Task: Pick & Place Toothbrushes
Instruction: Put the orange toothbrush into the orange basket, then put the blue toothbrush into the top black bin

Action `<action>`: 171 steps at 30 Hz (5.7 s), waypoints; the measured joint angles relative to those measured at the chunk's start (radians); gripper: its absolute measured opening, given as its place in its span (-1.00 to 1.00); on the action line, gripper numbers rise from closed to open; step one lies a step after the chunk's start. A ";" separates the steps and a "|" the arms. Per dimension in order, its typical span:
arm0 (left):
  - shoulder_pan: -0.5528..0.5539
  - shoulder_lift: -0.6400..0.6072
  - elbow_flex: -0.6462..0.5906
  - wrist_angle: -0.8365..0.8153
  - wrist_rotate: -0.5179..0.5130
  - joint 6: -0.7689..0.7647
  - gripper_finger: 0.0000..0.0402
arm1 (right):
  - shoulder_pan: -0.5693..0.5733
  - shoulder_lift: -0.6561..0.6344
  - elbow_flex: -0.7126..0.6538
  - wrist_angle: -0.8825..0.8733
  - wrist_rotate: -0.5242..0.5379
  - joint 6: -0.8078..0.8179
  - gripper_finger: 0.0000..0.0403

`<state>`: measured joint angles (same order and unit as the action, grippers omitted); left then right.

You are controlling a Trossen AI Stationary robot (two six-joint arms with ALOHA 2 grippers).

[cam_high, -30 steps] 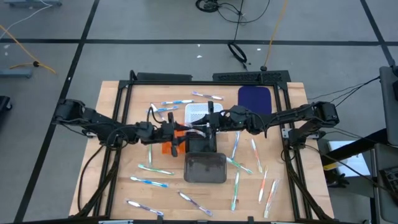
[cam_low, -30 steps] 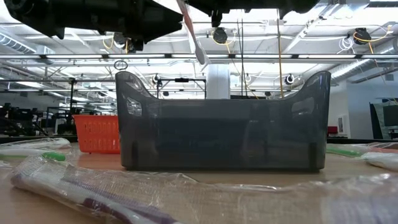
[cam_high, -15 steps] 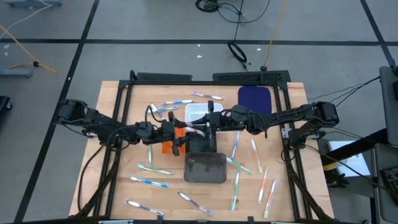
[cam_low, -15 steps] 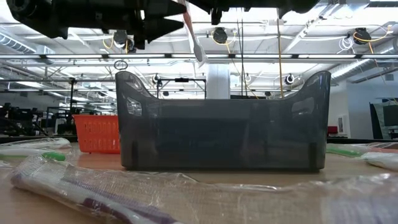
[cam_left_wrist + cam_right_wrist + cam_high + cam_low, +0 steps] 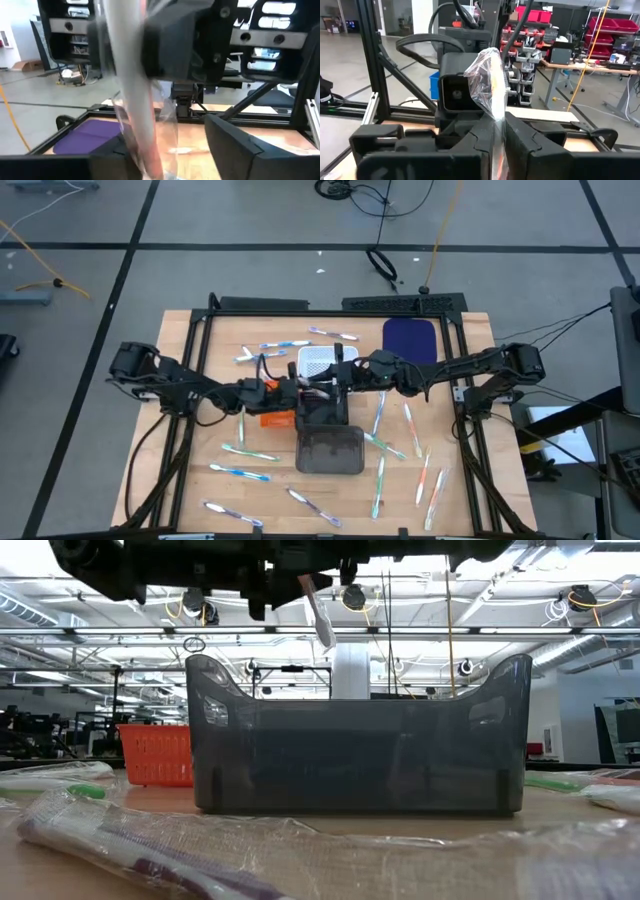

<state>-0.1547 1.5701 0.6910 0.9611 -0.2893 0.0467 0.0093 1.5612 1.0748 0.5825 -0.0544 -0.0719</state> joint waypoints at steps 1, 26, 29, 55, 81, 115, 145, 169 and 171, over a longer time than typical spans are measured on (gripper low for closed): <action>0.000 -0.002 0.000 0.000 0.000 0.001 -0.17 | 0.000 0.000 0.000 0.000 0.000 0.000 -0.91; -0.026 -0.167 -0.001 -0.327 -0.050 -0.058 -0.98 | -0.003 -0.004 0.001 -0.049 0.006 -0.028 -0.50; -0.049 -0.233 0.000 -0.460 -0.108 -0.105 -0.99 | -0.004 -0.004 0.001 -0.089 0.013 -0.033 -0.40; -0.044 -0.307 0.000 -1.131 -0.274 -0.906 -0.99 | 0.062 -0.003 0.001 -0.426 0.002 -0.044 -0.31; 0.012 -0.190 0.001 -1.176 -0.153 -1.011 -0.85 | 0.078 -0.003 0.000 -0.558 0.005 -0.008 -0.31; 0.095 -0.381 0.000 -1.384 -0.309 -0.682 -0.14 | 0.075 -0.003 -0.055 -0.549 0.006 0.002 -0.31; 0.723 -0.163 0.000 -1.346 0.089 -0.162 -0.14 | 0.077 -0.003 -0.055 -0.489 0.001 0.004 -0.31; 0.729 -0.085 0.000 -1.324 0.196 -0.161 -0.91 | 0.077 -0.003 -0.055 -0.486 0.001 0.004 -0.31; 0.729 -0.111 0.000 -1.330 0.196 -0.161 -0.92 | 0.077 -0.003 -0.055 -0.486 0.001 0.004 -0.31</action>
<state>0.5743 1.4594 0.6910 -0.3688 -0.0930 -0.1146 0.0868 1.5578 1.0199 0.0967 -0.0532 -0.0677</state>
